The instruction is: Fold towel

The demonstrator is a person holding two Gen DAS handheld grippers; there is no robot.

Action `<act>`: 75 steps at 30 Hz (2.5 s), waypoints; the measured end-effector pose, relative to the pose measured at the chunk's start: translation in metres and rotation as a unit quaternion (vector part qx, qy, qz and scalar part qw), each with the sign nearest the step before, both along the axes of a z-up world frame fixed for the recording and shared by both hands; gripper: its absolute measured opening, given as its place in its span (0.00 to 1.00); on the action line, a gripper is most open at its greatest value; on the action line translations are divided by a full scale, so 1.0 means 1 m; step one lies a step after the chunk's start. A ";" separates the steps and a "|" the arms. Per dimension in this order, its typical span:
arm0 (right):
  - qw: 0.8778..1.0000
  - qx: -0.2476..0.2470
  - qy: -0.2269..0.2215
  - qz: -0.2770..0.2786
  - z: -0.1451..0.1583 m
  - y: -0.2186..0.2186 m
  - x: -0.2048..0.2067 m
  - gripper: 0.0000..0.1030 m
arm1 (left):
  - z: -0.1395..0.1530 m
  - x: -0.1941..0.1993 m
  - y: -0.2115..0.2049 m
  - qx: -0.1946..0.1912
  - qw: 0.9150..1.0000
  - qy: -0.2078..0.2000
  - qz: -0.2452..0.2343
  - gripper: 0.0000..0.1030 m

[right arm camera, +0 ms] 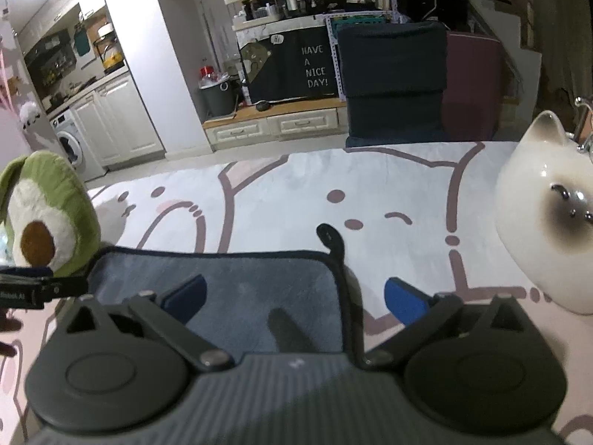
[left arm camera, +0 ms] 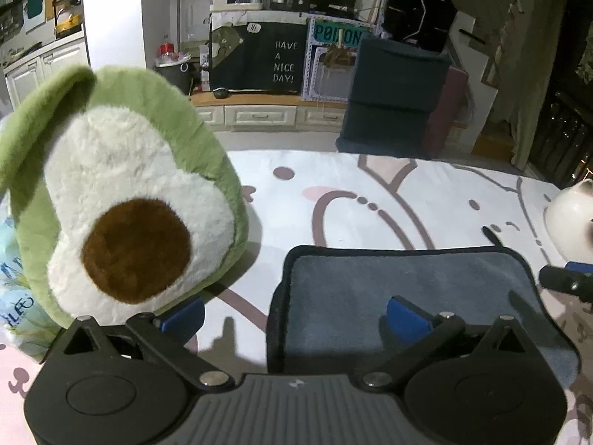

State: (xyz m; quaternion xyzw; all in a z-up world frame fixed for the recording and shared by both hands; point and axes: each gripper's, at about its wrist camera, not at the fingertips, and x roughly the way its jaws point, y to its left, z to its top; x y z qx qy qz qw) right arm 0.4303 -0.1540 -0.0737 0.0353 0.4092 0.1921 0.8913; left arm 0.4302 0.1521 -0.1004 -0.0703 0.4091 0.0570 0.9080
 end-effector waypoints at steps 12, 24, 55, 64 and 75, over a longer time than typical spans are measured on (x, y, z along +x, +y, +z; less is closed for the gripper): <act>1.000 -0.021 0.005 0.003 0.027 0.000 -0.030 1.00 | 0.031 -0.032 -0.024 0.008 1.000 -0.007 -0.006 1.00; 1.000 -0.028 -0.009 0.005 0.059 -0.008 -0.068 1.00 | 0.061 -0.068 -0.045 0.011 1.000 -0.015 -0.008 1.00; 0.999 -0.023 -0.044 0.007 0.113 -0.035 -0.179 1.00 | 0.117 -0.177 -0.090 0.028 0.998 -0.054 -0.014 1.00; 0.998 -0.031 -0.059 0.010 0.121 -0.048 -0.210 1.00 | 0.123 -0.210 -0.098 0.030 0.998 -0.060 -0.017 1.00; 0.997 -0.029 -0.069 0.015 0.130 -0.055 -0.244 1.00 | 0.129 -0.243 -0.116 0.035 0.997 -0.064 -0.026 1.00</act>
